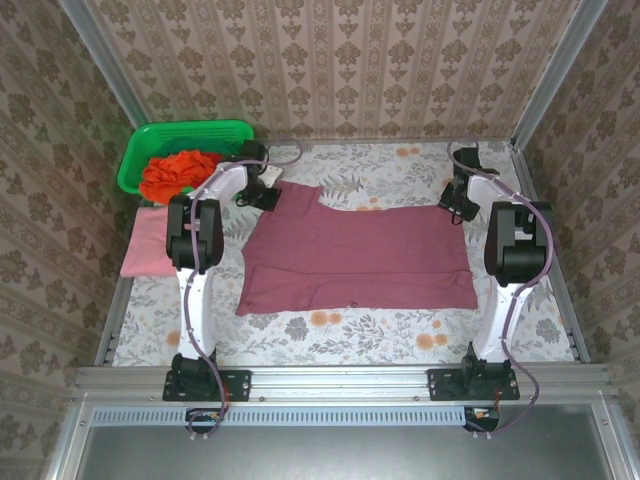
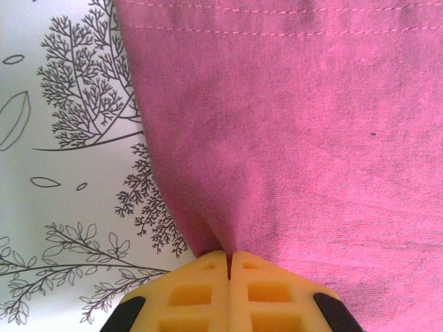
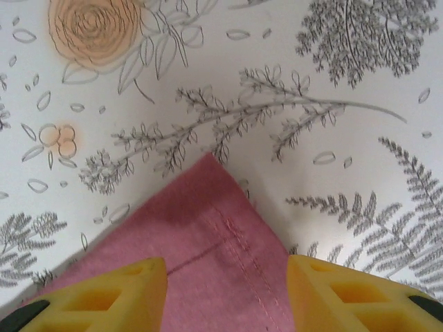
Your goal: Fold and stack the t-shirts
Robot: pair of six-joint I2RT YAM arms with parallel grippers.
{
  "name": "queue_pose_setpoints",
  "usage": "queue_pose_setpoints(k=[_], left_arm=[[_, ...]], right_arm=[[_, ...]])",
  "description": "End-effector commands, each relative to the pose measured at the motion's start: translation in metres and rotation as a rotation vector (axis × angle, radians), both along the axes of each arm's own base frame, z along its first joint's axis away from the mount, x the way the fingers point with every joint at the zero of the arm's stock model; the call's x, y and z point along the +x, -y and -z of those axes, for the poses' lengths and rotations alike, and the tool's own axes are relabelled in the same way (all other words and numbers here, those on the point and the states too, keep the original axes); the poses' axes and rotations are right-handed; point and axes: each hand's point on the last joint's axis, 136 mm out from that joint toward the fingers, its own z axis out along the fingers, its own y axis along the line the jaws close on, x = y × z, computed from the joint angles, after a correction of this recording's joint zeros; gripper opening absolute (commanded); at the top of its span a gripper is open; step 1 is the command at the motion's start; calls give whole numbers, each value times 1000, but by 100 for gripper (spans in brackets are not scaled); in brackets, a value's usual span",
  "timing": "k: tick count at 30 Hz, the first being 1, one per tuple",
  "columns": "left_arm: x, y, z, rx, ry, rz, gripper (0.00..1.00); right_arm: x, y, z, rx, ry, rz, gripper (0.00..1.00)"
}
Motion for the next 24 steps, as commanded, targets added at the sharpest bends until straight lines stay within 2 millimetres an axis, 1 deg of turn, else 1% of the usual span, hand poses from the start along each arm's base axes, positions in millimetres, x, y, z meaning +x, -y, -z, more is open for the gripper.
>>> queue_pose_setpoints(k=[1,4,9,13,15,17,19,22,24], left_arm=[[-7,0,-5,-14,-21,-8,4],[-7,0,-6,-17,-21,-11,4],[-7,1,-4,-21,-25,-13,5],[-7,1,-5,-20,-25,-13,9],[-6,1,-6,-21,-22,-14,10],[-5,1,-8,-22,-21,-14,11],[-4,2,-8,-20,-19,-13,13],[-2,2,-11,-20,-13,-13,15],[1,2,-12,-18,-5,-13,22]], right_arm=[[5,12,-1,-55,-46,-4,49],[8,14,8,-41,-89,-5,46],[8,18,13,-40,-105,-2,43],[7,21,24,-24,-140,-7,37],[8,20,26,-3,-142,-13,30],[8,18,27,4,-140,-21,17],[8,17,27,9,-138,-26,9],[9,15,28,18,-135,-35,1],[9,15,28,21,-133,-38,0]])
